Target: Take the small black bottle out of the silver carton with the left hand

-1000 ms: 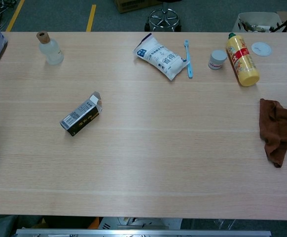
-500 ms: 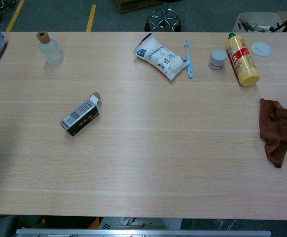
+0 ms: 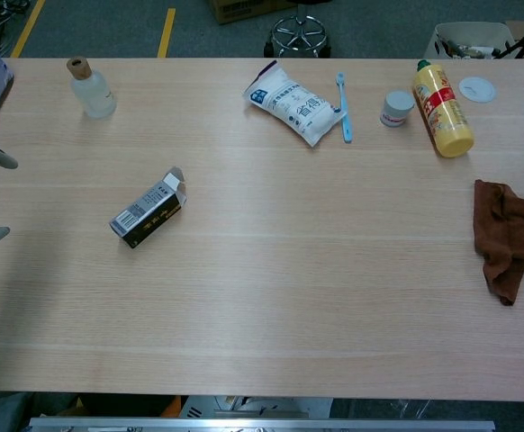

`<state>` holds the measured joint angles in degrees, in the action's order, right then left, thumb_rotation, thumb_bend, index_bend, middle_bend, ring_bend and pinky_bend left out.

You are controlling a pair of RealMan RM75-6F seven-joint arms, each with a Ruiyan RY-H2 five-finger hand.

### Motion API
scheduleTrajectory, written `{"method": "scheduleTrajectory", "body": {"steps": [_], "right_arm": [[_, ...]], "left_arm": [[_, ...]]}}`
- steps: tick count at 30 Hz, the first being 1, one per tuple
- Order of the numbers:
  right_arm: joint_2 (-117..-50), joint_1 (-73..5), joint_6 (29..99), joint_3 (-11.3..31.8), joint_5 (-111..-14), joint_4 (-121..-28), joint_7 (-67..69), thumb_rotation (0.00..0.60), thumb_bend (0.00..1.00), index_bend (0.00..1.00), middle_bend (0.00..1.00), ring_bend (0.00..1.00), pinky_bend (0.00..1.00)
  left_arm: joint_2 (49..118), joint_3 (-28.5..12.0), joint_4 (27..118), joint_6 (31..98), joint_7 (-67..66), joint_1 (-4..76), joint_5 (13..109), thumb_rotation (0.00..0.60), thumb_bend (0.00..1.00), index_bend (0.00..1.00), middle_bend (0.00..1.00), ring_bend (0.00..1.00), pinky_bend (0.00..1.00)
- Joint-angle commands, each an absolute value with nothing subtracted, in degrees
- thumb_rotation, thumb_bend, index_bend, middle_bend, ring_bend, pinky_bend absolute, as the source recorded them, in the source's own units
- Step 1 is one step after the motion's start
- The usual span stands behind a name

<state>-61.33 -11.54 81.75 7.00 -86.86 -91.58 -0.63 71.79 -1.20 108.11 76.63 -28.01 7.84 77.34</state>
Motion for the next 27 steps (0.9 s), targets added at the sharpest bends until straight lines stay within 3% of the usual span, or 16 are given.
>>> {"method": "scheduleTrajectory", "body": {"steps": [1, 5, 8, 13, 27], "right_arm": [[-61.3, -11.5, 81.6, 6.7, -87.0, -91.4, -0.6, 0.600, 0.23, 0.33, 0.23, 0.17, 0.24], [-60.9, -11.3, 81.7, 6.4, -87.0, -91.1, -0.1, 0.600, 0.23, 0.33, 0.23, 0.17, 0.24], [-60.6, -11.1, 82.0, 6.4, -87.1, -90.9, 0.6, 0.600, 0.23, 0.33, 0.23, 0.17, 0.24], [-60.4, -10.6, 82.5, 6.1, -87.2, -90.1, 2.1, 0.600, 0.23, 0.33, 0.23, 0.17, 0.24], [-61.3, -10.5, 82.3, 5.7, -87.1, -88.5, 3.6, 0.600, 0.23, 0.33, 0.23, 0.17, 0.24]], "left_arm": [[73.7, -1.1, 110.0, 75.6, -32.0, 9.0, 75.4, 0.529, 0.19, 0.23, 0.18, 0.18, 0.24], [76.0, -1.2, 111.0, 76.1, -35.9, 9.6, 74.1, 0.491, 0.17, 0.24, 0.18, 0.18, 0.24], [78.1, -1.4, 111.0, 76.3, -38.3, 10.1, 72.6, 0.415, 0.17, 0.24, 0.18, 0.18, 0.24], [81.8, -1.9, 109.0, 76.0, -40.9, 11.2, 69.8, 0.376, 0.17, 0.25, 0.18, 0.18, 0.24], [90.1, -2.5, 97.9, 76.3, -41.0, 13.4, 70.0, 0.358, 0.17, 0.24, 0.18, 0.18, 0.24]]}}
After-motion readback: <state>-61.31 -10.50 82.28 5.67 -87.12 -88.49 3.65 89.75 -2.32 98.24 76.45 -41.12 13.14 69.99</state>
